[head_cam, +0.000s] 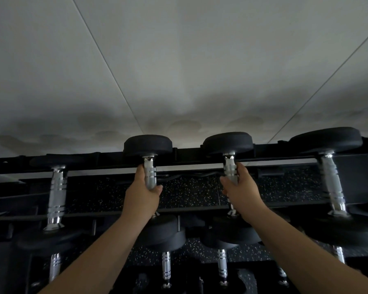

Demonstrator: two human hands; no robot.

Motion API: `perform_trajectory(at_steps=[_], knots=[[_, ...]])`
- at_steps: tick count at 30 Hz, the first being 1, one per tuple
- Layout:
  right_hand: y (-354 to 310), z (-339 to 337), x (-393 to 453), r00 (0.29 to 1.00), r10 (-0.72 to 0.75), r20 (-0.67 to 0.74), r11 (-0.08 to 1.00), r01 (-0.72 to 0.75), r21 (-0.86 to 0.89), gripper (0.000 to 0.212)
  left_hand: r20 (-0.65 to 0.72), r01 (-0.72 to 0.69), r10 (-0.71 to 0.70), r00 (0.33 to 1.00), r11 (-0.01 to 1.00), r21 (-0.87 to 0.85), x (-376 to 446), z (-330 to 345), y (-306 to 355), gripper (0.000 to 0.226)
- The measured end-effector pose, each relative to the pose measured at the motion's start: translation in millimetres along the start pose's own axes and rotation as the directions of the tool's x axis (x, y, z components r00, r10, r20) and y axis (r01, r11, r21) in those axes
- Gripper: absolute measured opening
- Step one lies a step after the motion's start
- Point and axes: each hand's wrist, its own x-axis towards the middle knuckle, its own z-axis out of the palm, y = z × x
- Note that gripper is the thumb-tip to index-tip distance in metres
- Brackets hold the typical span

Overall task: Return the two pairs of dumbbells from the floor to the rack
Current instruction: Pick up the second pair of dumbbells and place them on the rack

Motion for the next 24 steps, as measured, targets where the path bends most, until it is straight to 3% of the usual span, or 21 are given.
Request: perform_trajectory(at_steps=[13,19,24], knots=[[6.1,-7.2,5.9,0.998,0.013,0.061,0.997,-0.009,-0.073,0.068,0.016,-0.072,0.071,0.997,0.970,0.232,-14.5,-9.3,-2.9,0.082],[7.2,-14.7,-10.5,0.988,-0.103,0.118,0.965,0.128,-0.227,0.092,0.054,-0.136,0.127,0.990,0.956,0.260,-35.0,-21.4,-10.4,0.082],[11.4,-24.9,-22.2,0.980,-0.158,0.121,0.947,0.185,-0.262,0.088,0.088,-0.185,0.166,0.982,0.936,0.300,-45.1,-29.0,-15.1,0.080]])
